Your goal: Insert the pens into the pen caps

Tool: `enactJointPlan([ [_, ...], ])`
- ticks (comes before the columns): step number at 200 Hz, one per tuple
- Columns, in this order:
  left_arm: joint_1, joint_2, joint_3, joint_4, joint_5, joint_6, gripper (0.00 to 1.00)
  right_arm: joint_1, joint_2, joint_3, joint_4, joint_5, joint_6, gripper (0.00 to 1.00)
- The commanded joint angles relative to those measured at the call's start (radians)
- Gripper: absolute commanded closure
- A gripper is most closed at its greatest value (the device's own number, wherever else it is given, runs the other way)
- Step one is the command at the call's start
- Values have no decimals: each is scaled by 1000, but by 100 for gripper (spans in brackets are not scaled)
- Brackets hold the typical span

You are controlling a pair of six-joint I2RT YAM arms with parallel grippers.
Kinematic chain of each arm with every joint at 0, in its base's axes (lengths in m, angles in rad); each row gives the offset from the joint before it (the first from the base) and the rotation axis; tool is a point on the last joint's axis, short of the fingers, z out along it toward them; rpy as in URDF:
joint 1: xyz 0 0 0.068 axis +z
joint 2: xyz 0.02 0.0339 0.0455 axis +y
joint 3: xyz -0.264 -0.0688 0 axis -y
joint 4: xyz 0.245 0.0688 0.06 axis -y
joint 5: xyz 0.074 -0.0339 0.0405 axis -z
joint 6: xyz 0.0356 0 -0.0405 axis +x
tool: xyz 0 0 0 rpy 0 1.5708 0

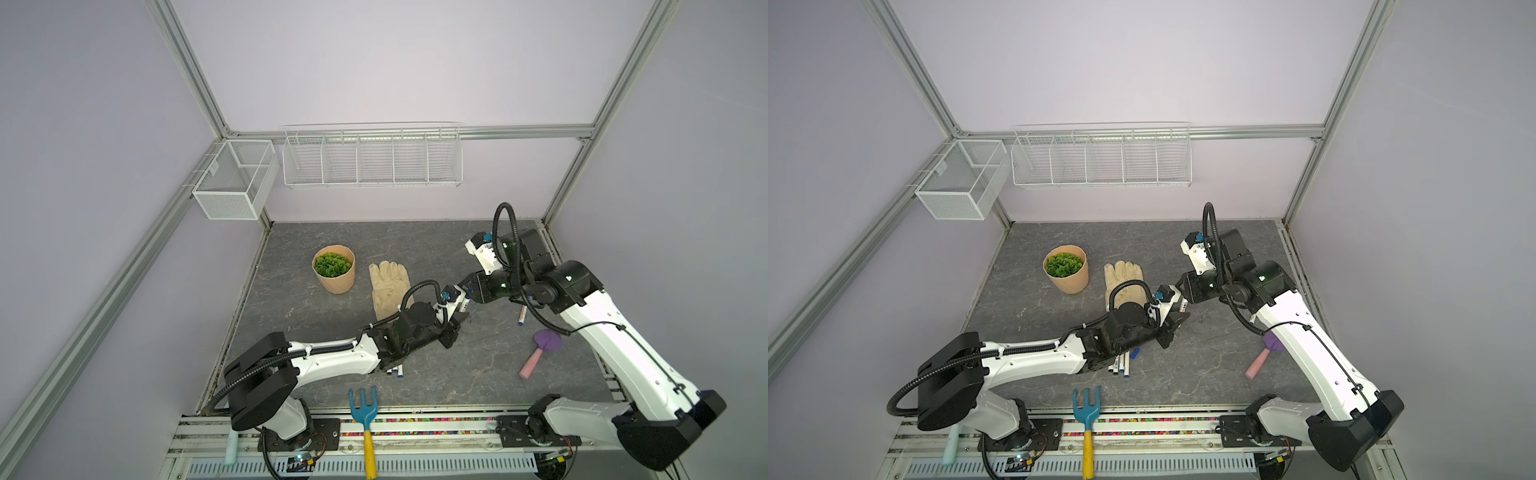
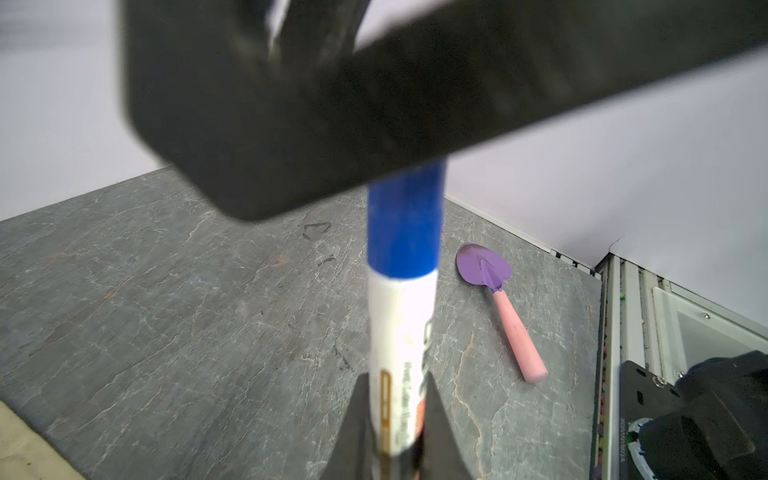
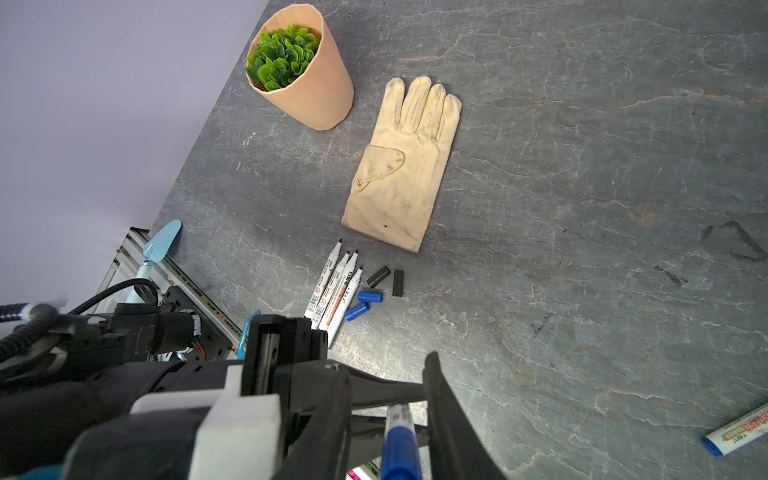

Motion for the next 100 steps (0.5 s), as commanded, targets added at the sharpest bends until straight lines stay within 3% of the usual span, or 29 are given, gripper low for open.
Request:
enactJointPlan([
  [1, -7, 8, -8, 36, -15, -14, 100, 4, -19, -37, 30, -15, 9, 78],
  [36, -8, -10, -5, 87, -16, -31, 100, 5, -24, -120, 37, -62, 37, 93],
  [74, 12, -23, 31, 168, 16, -50, 100, 5, 61, -210, 9, -171, 109, 93],
  [100, 72, -24, 38, 275, 50, -137, 100, 11, 177, -236, -81, -223, 109, 93],
])
